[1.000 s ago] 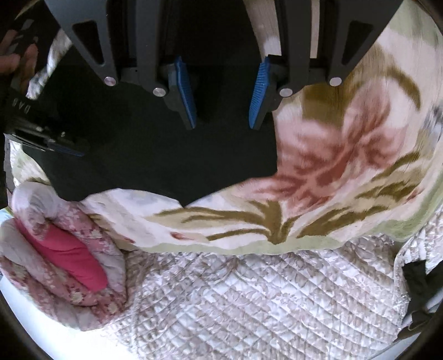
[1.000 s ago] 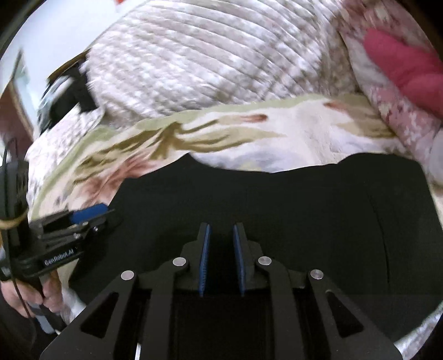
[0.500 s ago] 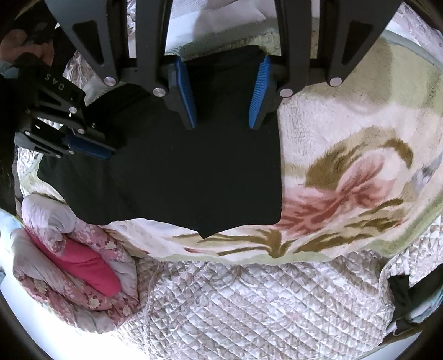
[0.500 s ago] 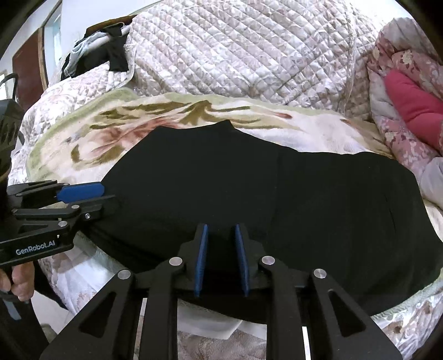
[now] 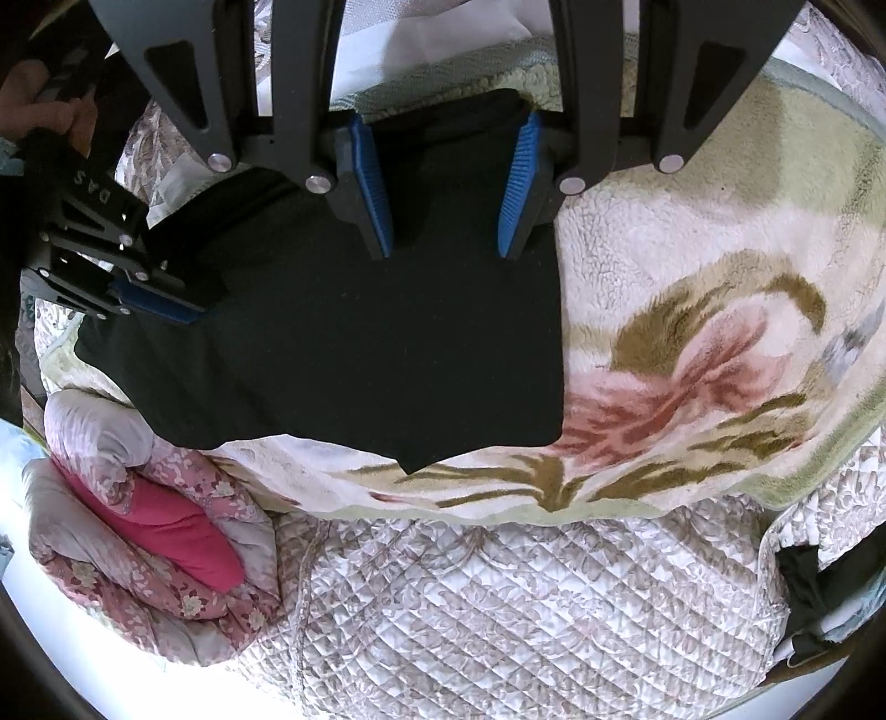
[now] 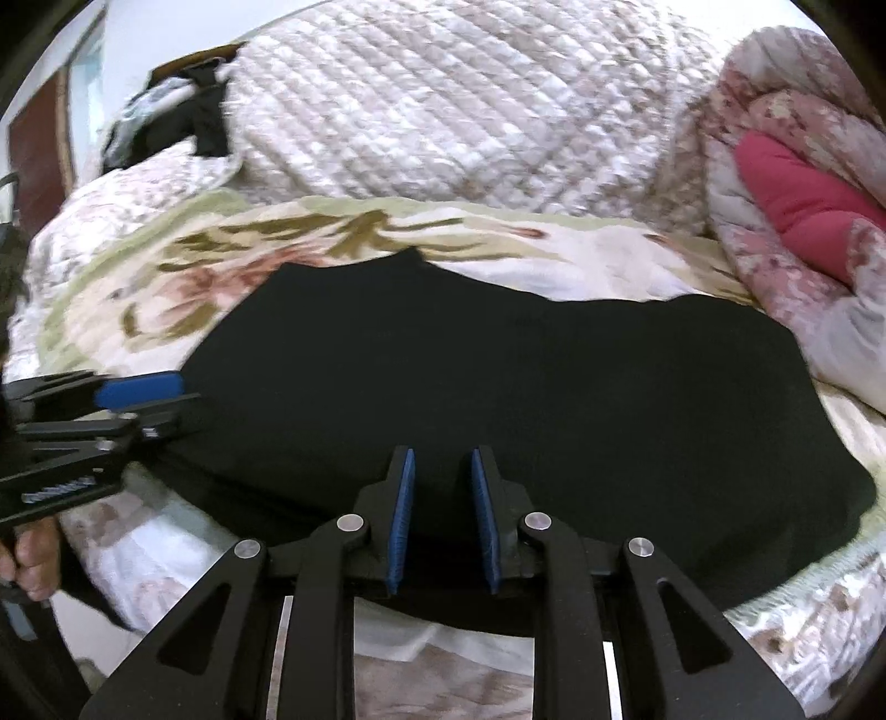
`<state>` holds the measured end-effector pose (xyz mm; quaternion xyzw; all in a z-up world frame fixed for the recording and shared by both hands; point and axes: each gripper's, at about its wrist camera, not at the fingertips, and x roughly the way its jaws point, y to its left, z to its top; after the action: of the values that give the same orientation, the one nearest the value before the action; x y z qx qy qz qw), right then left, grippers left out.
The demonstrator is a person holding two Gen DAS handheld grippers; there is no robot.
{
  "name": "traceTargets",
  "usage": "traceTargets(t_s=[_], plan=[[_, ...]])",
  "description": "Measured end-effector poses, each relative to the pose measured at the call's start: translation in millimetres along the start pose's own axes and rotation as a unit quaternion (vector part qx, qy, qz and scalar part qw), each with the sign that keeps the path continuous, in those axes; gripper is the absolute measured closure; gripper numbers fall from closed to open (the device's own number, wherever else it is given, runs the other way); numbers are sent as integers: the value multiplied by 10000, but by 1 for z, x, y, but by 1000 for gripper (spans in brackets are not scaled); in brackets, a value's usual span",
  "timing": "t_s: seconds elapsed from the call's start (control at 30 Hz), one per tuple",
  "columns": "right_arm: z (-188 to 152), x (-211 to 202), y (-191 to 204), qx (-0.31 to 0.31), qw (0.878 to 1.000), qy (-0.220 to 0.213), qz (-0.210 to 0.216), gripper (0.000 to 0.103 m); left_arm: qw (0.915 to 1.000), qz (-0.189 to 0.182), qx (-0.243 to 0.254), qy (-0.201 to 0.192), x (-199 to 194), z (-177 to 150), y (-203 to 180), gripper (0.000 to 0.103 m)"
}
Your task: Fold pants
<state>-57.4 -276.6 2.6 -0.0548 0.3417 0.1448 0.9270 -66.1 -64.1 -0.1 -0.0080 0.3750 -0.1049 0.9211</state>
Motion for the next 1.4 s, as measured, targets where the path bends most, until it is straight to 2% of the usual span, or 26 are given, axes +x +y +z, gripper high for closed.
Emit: traceTargets(t_s=[0.13, 0.27, 0.37, 0.43, 0.6, 0.7, 0.77, 0.87, 0.93, 0.97, 1.4], plan=[[2, -11, -7, 185, 9997, -73, -117, 81, 9999, -6, -44, -131, -11, 3, -1, 61], [-2, -28, 2, 140, 9994, -294, 105, 81, 9989, -178, 103, -415, -27, 5, -11, 61], [-9, -16, 8, -84, 10000, 15, 7, 81, 9992, -294, 169, -198, -19, 0, -17, 61], [-10, -14, 2, -2, 10000, 1, 30, 81, 9993, -339, 143, 45, -9, -4, -18, 61], [-9, -14, -11, 235, 9997, -1, -62, 76, 9994, -334, 133, 21, -7, -7, -20, 61], [-8, -16, -16, 255, 9993, -24, -271, 76, 9994, -324, 156, 9, -7, -7, -20, 61], [-8, -17, -28, 494, 9977, 16, -456, 74, 9993, -343, 136, 18, -7, -7, -20, 61], [-9, -23, -60, 1152, 9922, -17, -478, 74, 9992, -388, 122, 39, -7, -7, -19, 61], [-10, -30, -73, 1400, 9889, -90, -480, 67, 9992, -382, 120, 53, -7, -6, -19, 61], [-11, -33, -79, 1508, 9872, -114, -507, 59, 9992, -388, 109, 71, -7, -5, -18, 61], [-11, -67, -114, 2444, 9681, -420, -353, 48, 9992, -382, 58, -43, -19, 5, -14, 61]])
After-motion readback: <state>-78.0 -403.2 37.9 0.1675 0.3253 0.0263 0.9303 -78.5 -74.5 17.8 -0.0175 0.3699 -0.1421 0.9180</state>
